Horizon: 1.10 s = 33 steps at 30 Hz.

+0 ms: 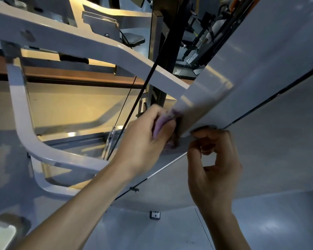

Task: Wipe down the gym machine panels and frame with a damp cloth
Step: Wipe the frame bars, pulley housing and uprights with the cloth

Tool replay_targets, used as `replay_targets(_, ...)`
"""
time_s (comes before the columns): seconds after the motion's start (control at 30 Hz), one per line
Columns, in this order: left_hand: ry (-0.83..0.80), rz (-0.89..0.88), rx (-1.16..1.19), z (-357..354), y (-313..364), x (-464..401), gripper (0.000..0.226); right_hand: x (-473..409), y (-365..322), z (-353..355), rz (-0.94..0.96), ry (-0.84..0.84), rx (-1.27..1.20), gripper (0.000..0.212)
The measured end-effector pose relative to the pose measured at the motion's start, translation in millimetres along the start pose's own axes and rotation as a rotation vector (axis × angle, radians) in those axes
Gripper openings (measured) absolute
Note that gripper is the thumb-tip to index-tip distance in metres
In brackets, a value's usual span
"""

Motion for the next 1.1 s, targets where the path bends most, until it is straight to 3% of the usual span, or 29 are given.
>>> replay_targets(0.1,0.021,0.001,0.088,-6,1,0,0.007,0,-1,-2,-0.002,0.014,-0.002,0.026)
replay_targets(0.23,0.077,0.151,-0.264,7,-52,19,0.015,0,-2,0,0.002,0.010,0.010,0.023)
replay_targets(0.3,0.072,0.205,-0.311,9,-57,20,0.015,-1,-2,2,-0.001,-0.006,0.023,0.020)
replay_targets(0.43,0.058,-0.006,-0.131,-4,3,-13,0.010,-3,-9,11,0.011,-0.032,0.069,0.021)
replay_targets(0.57,0.114,-0.176,-0.166,-17,34,-42,0.020,-11,-21,29,0.200,0.084,0.192,0.040)
replay_targets(0.73,0.153,0.114,-0.290,1,-29,-26,0.009,-5,-8,17,0.328,0.040,0.362,0.068)
replay_targets(0.8,0.155,0.093,-0.270,0,-23,-27,0.008,0,3,6,0.350,0.029,0.451,0.079)
replay_targets(0.97,0.207,-0.167,-0.214,-15,24,-45,0.017,1,14,-10,0.377,0.090,0.515,0.084)
replay_targets(1.1,0.170,-0.003,-0.325,-1,-33,-27,0.012,0,20,-16,0.397,0.119,0.519,0.083)
Point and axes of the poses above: each hand's wrist, its own x-axis away from the middle knuckle, its own z-axis out of the back of the hand, y = z × x, the point moved 2 cm from there along -x, towards the middle knuckle, and after that the axes turned 11 degrees about x, right-handed, at the moved point
